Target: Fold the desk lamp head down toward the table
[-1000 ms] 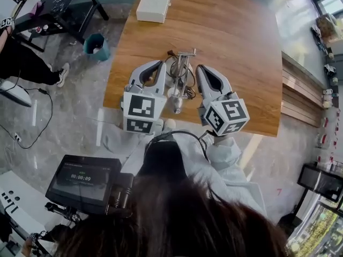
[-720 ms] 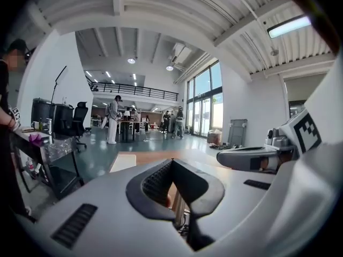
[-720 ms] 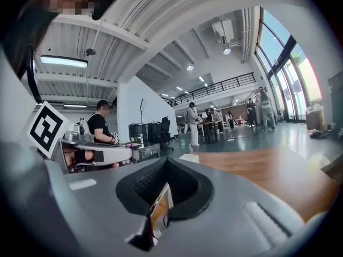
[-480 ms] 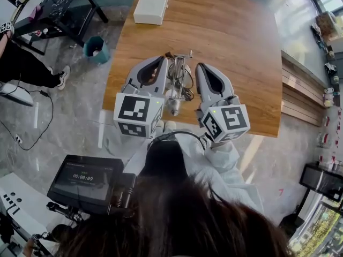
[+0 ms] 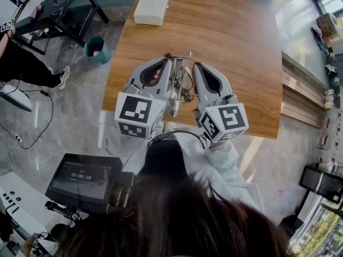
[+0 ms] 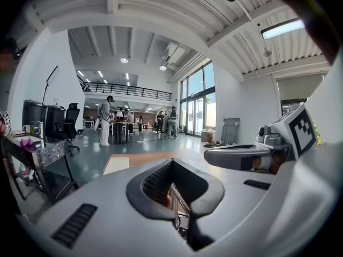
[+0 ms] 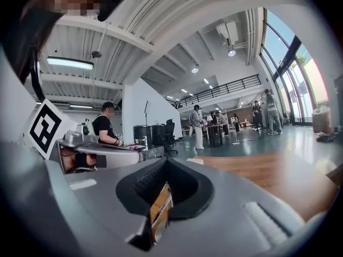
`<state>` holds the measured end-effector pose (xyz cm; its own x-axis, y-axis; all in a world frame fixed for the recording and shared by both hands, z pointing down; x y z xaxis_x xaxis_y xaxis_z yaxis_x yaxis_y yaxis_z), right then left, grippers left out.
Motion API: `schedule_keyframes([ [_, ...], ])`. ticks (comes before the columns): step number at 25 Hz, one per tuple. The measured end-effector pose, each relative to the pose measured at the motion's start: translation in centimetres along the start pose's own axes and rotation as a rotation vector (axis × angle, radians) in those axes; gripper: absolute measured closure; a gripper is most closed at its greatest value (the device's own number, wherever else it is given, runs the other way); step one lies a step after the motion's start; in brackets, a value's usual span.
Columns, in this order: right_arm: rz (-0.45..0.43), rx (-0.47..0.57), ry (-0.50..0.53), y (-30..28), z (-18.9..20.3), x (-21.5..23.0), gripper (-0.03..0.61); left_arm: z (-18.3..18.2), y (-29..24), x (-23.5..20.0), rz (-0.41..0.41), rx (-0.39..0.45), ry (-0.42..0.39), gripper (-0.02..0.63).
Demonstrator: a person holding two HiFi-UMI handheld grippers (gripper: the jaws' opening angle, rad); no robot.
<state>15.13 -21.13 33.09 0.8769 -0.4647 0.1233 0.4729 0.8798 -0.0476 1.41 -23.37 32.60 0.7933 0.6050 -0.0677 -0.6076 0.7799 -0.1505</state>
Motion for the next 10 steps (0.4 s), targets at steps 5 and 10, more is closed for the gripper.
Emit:
schedule_keyframes([
  [5, -0.01, -0.001, -0.011, -0.29, -0.08, -0.23, 0.578, -0.06, -0.16, 0.11, 0.018, 0.001, 0.002, 0.611],
  [10, -0.016, -0.001, -0.015, -0.41, -0.18, -0.42, 0.578, -0.03, -0.04, 0.21, 0.03, 0.001, 0.015, 0.611],
])
Point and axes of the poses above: the fingertips, and each gripper's own axes: y backward along the fingers, x to its right, z out of its underside, the point moved 6 cm from there along y, backward along the fingers, and after that the axes turned 4 degrees about x, right-handed, at the moved point
